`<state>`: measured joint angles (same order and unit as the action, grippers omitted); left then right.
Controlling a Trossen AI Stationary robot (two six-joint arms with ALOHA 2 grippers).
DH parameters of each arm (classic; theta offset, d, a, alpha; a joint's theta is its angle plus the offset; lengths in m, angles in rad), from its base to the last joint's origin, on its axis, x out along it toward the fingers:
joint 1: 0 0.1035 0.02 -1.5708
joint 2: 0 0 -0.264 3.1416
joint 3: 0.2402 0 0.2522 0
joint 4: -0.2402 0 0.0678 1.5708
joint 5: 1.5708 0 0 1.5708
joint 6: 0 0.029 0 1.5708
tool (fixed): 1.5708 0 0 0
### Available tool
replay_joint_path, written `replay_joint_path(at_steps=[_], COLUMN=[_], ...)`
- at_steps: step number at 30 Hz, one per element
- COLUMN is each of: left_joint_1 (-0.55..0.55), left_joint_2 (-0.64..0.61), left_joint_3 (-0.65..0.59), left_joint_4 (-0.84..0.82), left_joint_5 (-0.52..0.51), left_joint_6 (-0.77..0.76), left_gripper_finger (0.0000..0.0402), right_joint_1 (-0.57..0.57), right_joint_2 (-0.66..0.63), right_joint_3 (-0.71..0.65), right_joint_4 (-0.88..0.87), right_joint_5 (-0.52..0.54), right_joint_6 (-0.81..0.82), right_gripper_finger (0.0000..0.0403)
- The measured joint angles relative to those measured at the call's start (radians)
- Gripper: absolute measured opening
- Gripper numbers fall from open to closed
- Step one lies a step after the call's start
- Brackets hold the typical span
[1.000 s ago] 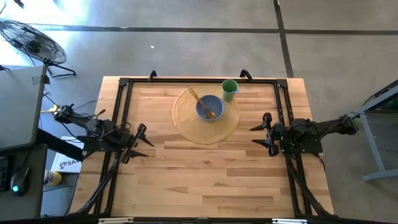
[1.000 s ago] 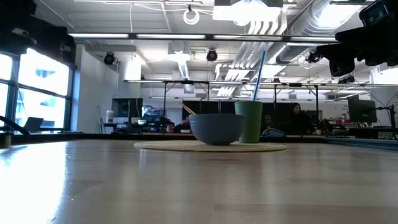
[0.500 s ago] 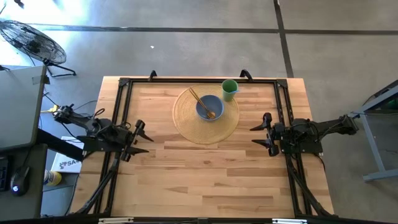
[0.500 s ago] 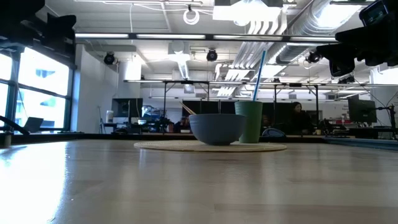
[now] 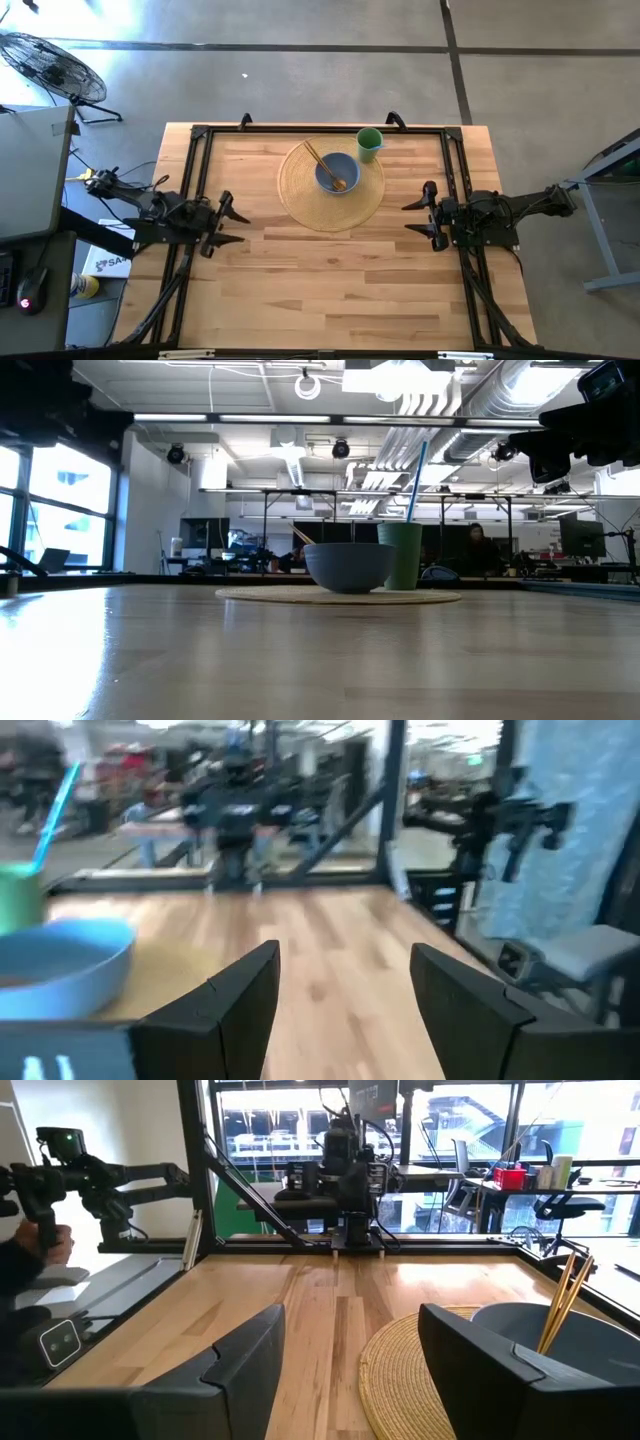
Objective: Pick & Place Utensil
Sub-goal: Return to Home Position
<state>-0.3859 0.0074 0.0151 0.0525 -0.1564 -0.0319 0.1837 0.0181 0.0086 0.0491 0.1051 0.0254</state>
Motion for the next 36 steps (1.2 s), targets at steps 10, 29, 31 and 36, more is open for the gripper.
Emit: replay_joint_path(at_steps=[10, 29, 31, 36], left_joint_1=[0.000, 0.000, 0.002, 0.088], left_joint_2=[0.005, -0.001, -0.001, -0.001], left_joint_3=[0.000, -0.002, -0.005, -0.005], left_joint_4=[-0.026, -0.005, -0.002, 0.005], left_joint_5=[-0.012, -0.047, -0.074, -0.067], left_joint_6=[-0.026, -0.021, -0.021, -0.030], left_gripper_finger=[0.0221, 0.0221, 0.0221, 0.0221], right_joint_1=[0.000, 0.000, 0.000, 0.000], right_joint_2=[0.000, 0.000, 0.000, 0.000], right_joint_3=[0.000, 0.000, 0.000, 0.000], right_joint_4=[0.000, 0.000, 0.000, 0.000], right_joint_5=[0.000, 0.000, 0.000, 0.000], right_joint_6=[0.000, 0.000, 0.000, 0.000], right_gripper_finger=[0.0225, 0.0225, 0.0224, 0.0225])
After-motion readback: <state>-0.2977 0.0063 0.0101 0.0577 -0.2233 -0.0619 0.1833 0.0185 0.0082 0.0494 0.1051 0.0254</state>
